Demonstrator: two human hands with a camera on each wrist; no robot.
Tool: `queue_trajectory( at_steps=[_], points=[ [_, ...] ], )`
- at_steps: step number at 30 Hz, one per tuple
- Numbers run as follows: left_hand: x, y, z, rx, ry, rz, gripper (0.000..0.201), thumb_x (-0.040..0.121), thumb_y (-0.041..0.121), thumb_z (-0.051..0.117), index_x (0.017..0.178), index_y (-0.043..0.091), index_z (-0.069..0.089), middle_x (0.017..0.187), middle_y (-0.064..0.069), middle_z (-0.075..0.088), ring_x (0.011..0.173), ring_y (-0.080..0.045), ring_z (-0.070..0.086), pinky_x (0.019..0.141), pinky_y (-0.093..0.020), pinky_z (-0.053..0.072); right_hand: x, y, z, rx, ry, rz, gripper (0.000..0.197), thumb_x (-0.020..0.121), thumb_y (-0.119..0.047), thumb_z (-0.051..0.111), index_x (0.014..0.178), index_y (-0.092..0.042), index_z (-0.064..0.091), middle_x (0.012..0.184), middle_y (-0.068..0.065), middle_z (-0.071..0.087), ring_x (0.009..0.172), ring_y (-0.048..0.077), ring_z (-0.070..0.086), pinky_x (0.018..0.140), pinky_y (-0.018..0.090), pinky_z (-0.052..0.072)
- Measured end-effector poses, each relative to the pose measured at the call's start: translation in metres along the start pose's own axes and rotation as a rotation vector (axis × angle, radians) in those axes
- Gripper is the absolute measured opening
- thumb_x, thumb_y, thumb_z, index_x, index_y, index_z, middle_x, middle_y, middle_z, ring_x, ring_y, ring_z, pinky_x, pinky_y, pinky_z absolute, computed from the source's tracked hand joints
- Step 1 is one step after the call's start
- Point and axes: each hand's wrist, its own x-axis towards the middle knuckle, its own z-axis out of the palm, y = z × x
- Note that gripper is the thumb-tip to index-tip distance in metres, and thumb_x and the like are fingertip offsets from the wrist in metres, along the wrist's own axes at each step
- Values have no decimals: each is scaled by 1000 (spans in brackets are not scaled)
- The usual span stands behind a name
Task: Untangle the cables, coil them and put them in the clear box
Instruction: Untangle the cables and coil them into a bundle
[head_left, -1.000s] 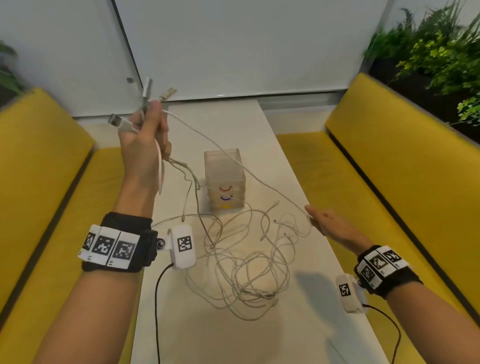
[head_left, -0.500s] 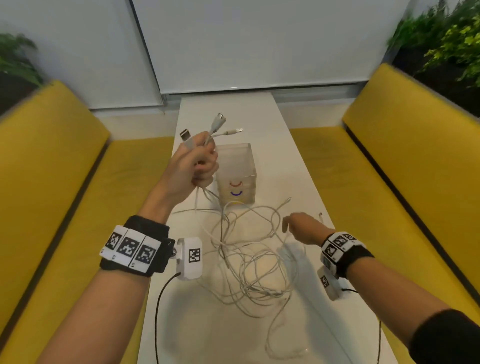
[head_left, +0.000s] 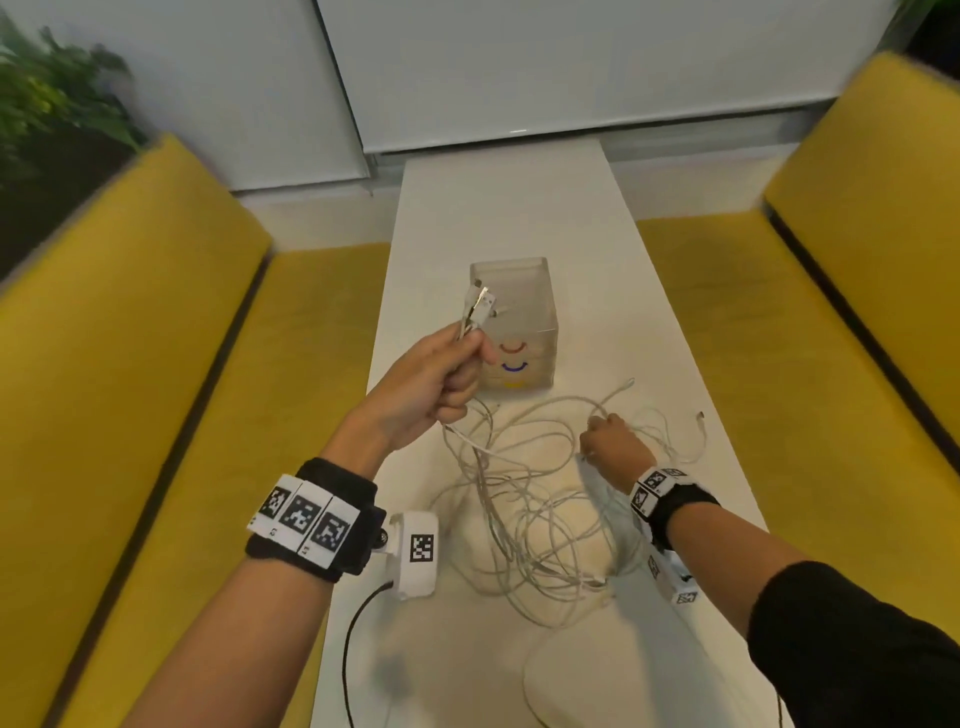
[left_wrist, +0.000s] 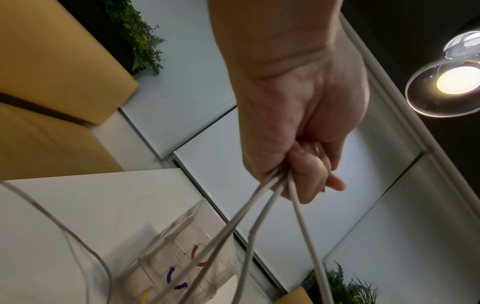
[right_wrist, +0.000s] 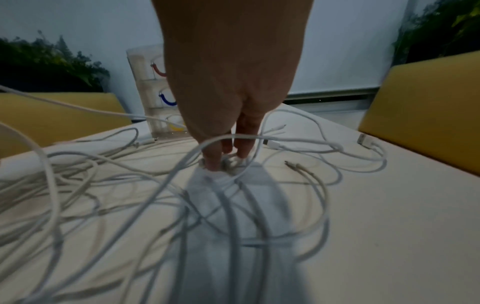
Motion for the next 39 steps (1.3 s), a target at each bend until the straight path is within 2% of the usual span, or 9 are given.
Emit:
queue_trajectory(
  at_steps=[2,6,11,17,22,27,31,34,39],
  points=[
    [2,-1,0,7,55,-6,22,108,29,39,98,16,53,60,3,21,50,-13,11,42,-26,9,-3,3,-5,180,130,22,19,97,-21,56,108,-12,69,111,8,63,108,31,52,87,37,45],
    [9,-8,2,7,104,-16,13,107,29,41,102,18,42,59,3,25,55,-17,11,46,-28,14,-19,-6,-63,1084,410,152,12,98,-24,58,102,-12,60,84,11,73,80,22,70,74,33,54],
    [21,-12,21,-63,71,27,8,107,17,42,111,13,47,67,-1,37,53,-14,30,53,-30,30,-44,-30,-171,1688,409,23,22,101,-19,53,120,-11,63,71,5,55,61,13,48,58,27,44],
    [23,3,58,51,60,170,29,101,34,55,120,11,51,70,11,57,60,-7,50,56,-23,38,-81,-60,-244,1647,243,-220,43,102,-5,47,142,-7,31,89,16,59,73,20,50,70,29,44],
    [18,15,83,-59,219,253,22,101,33,55,109,14,63,62,7,49,59,-8,48,69,-31,49,-91,-66,-268,1617,321,-182,32,100,-8,52,123,-11,30,91,14,70,61,26,62,60,33,57],
    [11,19,92,-142,312,305,23,101,31,56,109,15,69,69,-3,61,54,-6,49,57,-25,44,-95,-70,-267,1494,354,-126,23,102,-25,52,109,-15,33,70,12,61,50,22,53,45,31,43],
    [4,30,94,-125,287,332,16,105,27,46,104,24,61,72,15,56,56,1,50,57,-21,42,-98,-76,-262,1385,263,-143,45,102,-44,43,110,0,48,64,-1,51,51,11,39,50,28,32],
    [-2,32,100,4,267,419,18,107,30,38,107,27,56,80,13,59,72,-1,58,70,-25,51,-101,-82,-260,1367,190,-241,50,105,-47,27,80,-10,48,57,-13,48,53,10,30,54,29,25],
    [-10,42,85,-128,322,546,23,107,36,32,97,22,48,58,12,48,61,-11,52,74,-34,52,-105,-50,-246,1378,116,-253,50,101,-51,37,64,-19,45,58,-6,31,56,16,21,58,31,23]
  ],
)
